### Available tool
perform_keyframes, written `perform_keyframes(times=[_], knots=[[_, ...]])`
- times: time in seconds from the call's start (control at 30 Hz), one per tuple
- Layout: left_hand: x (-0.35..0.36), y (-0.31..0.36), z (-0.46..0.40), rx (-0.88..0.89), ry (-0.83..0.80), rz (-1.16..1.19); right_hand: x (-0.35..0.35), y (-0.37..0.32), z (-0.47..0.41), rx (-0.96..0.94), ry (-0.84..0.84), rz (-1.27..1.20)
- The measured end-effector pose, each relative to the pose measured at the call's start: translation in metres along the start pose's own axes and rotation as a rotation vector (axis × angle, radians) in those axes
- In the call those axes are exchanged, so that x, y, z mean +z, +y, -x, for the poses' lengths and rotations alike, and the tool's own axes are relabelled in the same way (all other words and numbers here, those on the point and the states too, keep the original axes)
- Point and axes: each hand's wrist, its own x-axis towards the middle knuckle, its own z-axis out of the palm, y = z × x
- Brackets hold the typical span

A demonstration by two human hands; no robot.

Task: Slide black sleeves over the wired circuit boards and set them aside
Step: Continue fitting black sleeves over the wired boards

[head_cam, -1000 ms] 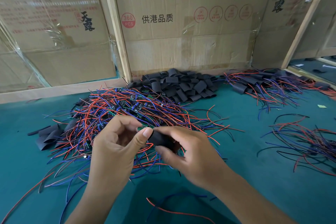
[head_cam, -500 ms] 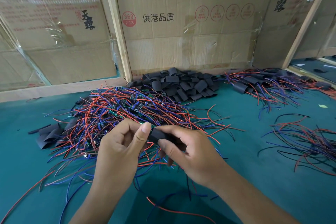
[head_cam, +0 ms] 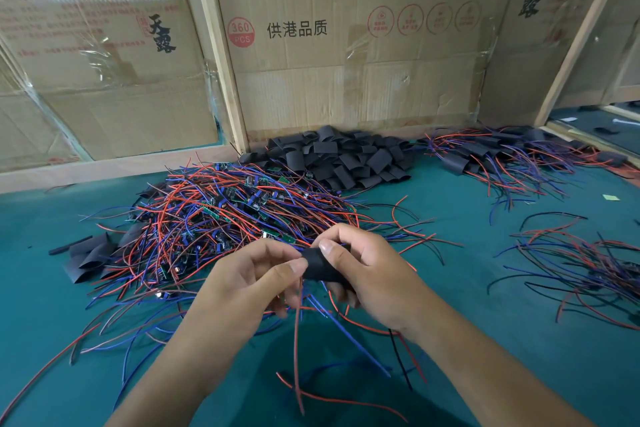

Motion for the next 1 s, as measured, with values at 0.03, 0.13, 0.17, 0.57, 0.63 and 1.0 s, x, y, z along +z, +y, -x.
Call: perform_keyframes(times=[0.03, 0.13, 0.17, 0.57, 0.63, 1.0], knots=[[0.0, -0.001, 0.0, -0.027, -0.01, -0.012, 0.0, 0.001, 0.0, 0.005, -0.003, 0.019], [0.001, -0.006, 0.001, -0.077, 0.005, -0.072, 0.002, 0.004, 0.0, -0.006, 0.003, 0.086], [0.001, -0.007, 0.001, -0.089, 0.008, -0.107, 0.002, 0.005, 0.001, -0.013, 0.012, 0.119], [-0.003, -0.011, -0.002, -0.156, 0.126, -0.015, 0.001, 0.008, -0.002, 0.031, -0.014, 0.032], [-0.001, -0.011, -0.001, -0.15, 0.135, -0.019, 0.0, 0.008, -0.001, 0.032, -0.025, 0.03], [-0.002, -0.006, -0.001, -0.146, 0.212, 0.078, 0.003, 0.009, -0.001, 0.029, -0.01, 0.022]])
